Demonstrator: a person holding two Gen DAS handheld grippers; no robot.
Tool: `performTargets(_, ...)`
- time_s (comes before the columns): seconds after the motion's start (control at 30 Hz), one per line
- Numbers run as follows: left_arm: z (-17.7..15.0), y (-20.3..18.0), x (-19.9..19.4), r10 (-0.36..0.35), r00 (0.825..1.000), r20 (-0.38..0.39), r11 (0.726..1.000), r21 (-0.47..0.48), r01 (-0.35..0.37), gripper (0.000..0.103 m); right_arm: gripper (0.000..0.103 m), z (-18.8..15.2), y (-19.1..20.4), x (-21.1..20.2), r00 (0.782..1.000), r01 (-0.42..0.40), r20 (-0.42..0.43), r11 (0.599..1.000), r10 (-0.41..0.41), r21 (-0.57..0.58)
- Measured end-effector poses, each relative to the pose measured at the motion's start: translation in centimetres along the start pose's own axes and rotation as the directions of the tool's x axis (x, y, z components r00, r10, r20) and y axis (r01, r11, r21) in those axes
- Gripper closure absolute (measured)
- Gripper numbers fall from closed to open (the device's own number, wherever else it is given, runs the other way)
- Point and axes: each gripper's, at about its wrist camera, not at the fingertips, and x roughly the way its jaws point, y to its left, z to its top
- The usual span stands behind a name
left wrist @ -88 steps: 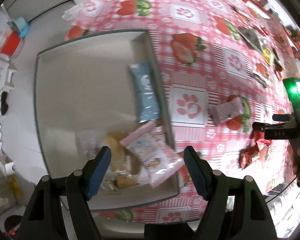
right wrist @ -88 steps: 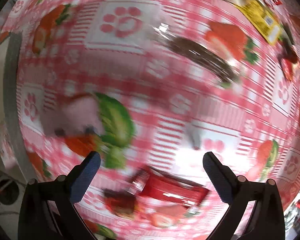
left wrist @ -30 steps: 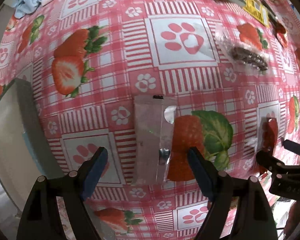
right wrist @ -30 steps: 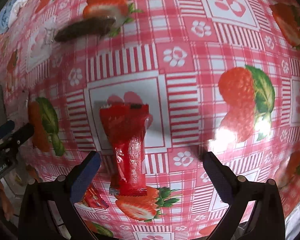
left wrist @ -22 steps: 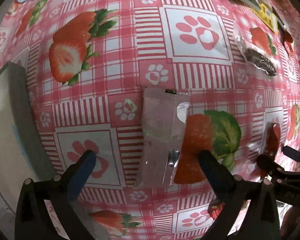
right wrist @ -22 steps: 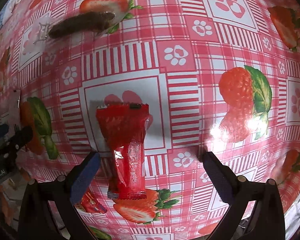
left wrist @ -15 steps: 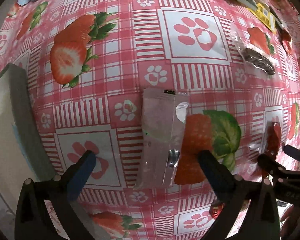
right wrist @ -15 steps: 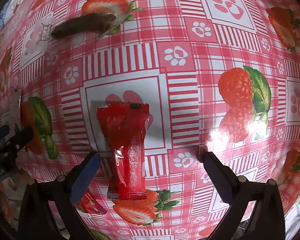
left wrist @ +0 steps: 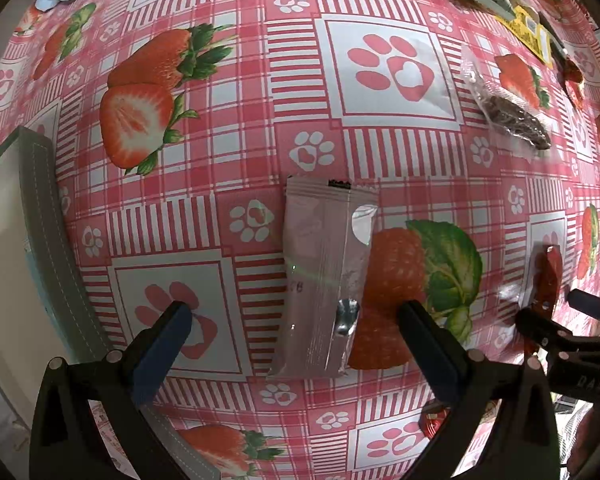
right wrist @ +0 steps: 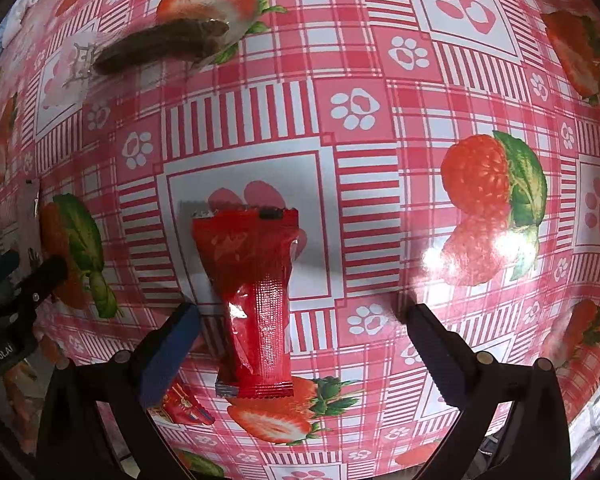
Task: Organize snacks
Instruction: 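Close the right tool on the red bar while the left tool grasps the pink-silver packet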
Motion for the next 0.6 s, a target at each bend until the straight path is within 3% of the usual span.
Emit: performTargets(0.6,0.38,0.04,0.27,0.0,0.999,-0.039,1.0,-0.01,0.0,0.0,0.0,-0.33,0.0,0.2,1.0,-0.006,-0.009,1.0,0.006,-0.005)
